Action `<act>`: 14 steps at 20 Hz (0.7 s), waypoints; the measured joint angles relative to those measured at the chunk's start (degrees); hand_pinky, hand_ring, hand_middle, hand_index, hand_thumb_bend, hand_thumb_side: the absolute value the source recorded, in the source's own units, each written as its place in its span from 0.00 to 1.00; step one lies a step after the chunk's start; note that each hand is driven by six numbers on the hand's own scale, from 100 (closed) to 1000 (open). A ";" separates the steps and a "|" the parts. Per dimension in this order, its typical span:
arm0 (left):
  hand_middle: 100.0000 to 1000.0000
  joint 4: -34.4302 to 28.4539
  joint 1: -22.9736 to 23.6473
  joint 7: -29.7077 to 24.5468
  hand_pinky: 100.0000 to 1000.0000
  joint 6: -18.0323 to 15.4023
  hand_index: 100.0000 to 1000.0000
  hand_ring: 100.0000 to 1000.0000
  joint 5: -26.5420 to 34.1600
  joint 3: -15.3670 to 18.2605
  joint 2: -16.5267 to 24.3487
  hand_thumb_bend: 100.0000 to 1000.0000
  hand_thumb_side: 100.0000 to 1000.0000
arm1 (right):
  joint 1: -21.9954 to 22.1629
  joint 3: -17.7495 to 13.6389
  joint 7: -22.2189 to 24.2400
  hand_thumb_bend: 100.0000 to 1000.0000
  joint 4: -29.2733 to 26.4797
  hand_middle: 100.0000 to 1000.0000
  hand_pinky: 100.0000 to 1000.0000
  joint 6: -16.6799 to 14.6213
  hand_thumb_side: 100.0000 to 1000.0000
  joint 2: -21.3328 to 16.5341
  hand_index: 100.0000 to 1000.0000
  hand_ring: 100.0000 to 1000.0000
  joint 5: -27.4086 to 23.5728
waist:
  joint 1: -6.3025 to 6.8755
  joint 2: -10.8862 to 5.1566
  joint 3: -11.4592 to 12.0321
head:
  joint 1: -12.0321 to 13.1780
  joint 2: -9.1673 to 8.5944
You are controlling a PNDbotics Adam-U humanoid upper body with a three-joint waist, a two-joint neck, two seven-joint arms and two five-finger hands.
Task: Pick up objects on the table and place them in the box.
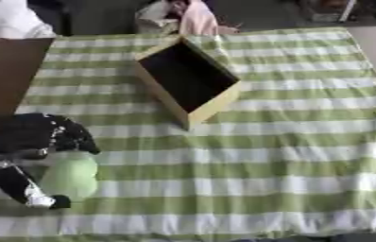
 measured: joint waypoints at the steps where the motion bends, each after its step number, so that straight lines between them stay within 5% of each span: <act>1: 0.77 0.01 -0.12 -0.82 0.82 0.03 0.91 0.86 0.47 -0.13 -0.01 0.32 0.41 | 0.00 0.00 0.00 0.00 0.00 0.51 0.60 0.00 1.00 0.00 0.77 0.56 -0.01 | 0.05 0.01 -0.01 | 0.00 0.00; 6: 0.79 0.02 -0.48 -3.47 0.84 1.32 0.93 0.87 2.77 -0.23 -0.04 0.30 0.26 | 0.00 0.00 0.01 0.00 0.00 0.51 0.60 0.01 1.00 0.01 0.77 0.56 -0.02 | 0.15 0.11 -0.09 | 0.01 0.00; 14: 0.81 -0.02 -0.58 -6.18 0.85 3.58 0.95 0.88 4.25 -0.24 -0.07 0.28 0.31 | 0.02 -0.01 0.03 0.00 0.00 0.51 0.60 0.05 1.00 0.02 0.77 0.56 -0.03 | 0.17 0.11 -0.17 | 0.00 0.00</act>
